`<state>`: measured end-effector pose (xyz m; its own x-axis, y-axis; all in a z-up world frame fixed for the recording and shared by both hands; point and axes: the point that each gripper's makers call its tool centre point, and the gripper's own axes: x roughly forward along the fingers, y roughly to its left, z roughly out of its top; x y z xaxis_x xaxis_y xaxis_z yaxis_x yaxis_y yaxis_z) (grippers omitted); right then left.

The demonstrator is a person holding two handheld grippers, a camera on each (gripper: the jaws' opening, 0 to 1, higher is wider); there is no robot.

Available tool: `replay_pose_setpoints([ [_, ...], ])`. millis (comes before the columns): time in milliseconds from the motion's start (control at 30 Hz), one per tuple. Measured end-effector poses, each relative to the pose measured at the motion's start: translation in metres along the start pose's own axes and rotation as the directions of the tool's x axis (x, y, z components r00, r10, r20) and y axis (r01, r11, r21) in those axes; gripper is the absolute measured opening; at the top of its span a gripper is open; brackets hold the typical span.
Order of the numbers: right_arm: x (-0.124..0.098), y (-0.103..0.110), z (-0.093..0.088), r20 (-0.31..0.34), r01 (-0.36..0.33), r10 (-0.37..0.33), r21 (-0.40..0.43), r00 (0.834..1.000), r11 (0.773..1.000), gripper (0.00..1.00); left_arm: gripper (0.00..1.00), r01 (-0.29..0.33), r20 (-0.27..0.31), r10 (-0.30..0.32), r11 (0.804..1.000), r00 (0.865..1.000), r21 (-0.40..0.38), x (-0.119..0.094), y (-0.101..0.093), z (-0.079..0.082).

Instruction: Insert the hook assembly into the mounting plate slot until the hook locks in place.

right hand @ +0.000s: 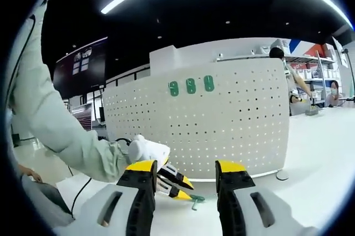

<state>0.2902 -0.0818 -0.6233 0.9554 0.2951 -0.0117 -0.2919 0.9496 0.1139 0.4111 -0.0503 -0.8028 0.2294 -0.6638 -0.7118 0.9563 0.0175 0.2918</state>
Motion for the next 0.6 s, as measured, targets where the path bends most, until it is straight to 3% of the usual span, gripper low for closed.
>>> replay_pose_setpoints([
  [267,0.0,-0.004,-0.001,-0.002,0.013,-0.013,0.007,1.0,1.0,0.4,0.16,0.011,-0.017,-0.012,1.0,1.0,-0.019,0.009,0.002,-0.005],
  [600,0.0,-0.008,-0.002,-0.002,0.028,-0.028,0.013,1.0,1.0,0.4,0.07,0.028,-0.044,-0.028,1.0,0.999,0.007,0.015,0.001,-0.011],
])
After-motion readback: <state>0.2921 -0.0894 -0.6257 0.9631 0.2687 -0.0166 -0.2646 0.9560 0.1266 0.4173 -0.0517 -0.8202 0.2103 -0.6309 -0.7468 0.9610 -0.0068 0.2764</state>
